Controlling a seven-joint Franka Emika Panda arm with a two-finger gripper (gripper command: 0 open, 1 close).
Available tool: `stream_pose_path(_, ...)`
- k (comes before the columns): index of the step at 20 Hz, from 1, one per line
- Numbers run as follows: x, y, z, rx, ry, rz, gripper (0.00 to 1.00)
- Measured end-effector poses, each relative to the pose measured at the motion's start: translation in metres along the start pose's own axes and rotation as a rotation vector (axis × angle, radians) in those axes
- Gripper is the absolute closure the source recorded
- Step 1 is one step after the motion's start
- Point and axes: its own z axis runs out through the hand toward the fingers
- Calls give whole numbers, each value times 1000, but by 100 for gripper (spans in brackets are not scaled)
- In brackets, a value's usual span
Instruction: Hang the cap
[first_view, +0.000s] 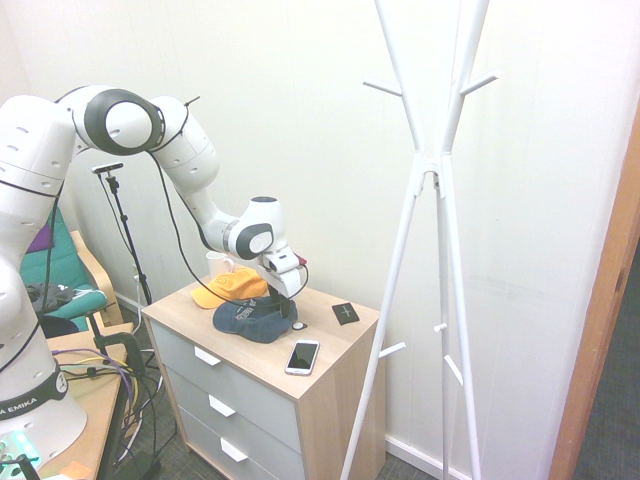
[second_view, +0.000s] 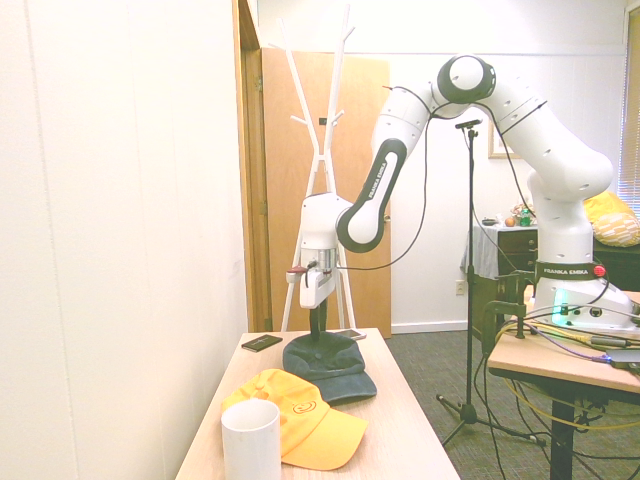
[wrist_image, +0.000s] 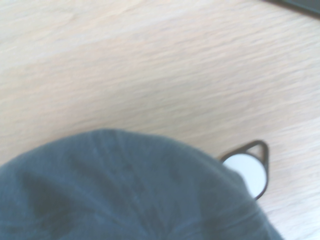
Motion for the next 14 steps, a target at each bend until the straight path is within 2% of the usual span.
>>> stream_pose_path(10, -10, 4, 4, -14, 8, -1, 100)
stream_pose_path(14, -4, 10, 1, -54, 21, 33, 100)
